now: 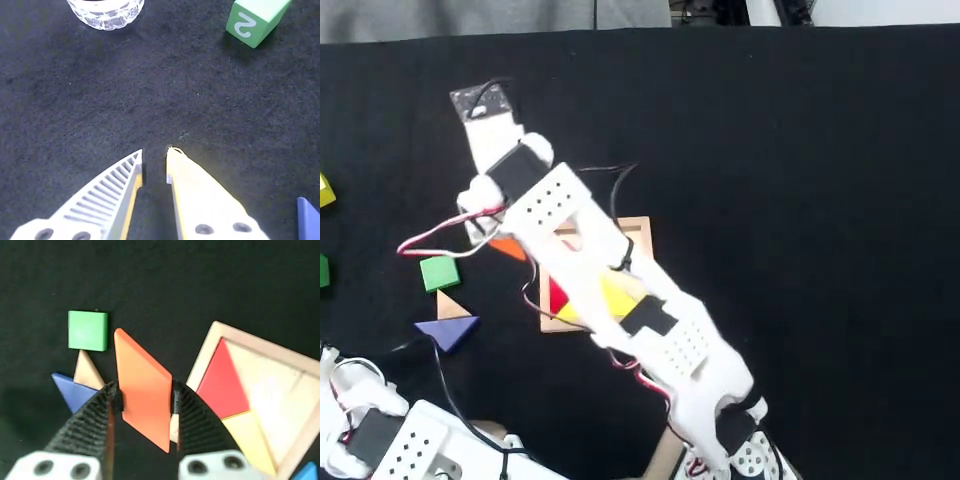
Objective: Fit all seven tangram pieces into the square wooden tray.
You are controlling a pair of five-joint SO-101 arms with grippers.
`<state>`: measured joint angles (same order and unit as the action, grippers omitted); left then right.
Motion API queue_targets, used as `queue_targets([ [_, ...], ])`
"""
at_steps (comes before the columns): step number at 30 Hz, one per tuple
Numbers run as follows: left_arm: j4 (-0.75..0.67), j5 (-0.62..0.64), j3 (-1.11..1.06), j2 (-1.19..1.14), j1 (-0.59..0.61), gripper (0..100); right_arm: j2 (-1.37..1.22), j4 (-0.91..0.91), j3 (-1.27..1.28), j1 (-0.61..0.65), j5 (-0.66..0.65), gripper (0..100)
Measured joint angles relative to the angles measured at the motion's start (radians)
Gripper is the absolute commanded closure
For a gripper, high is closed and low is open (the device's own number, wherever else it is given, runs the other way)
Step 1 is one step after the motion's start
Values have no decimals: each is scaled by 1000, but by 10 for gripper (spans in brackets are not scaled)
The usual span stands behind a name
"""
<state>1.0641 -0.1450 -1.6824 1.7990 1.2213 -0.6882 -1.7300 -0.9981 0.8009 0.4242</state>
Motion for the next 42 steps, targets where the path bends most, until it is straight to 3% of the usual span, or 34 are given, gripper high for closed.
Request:
queue_targets([
  [14,0,0,0,0,0,905,77,0,255,-275,-64,987],
  [28,0,0,0,0,0,905,578,0,746,-387,-64,987],
  [34,0,0,0,0,-15,905,651,15,930,-405,-167,987],
  [42,0,0,0,0,-15,905,655,175,1134,-405,-187,987],
])
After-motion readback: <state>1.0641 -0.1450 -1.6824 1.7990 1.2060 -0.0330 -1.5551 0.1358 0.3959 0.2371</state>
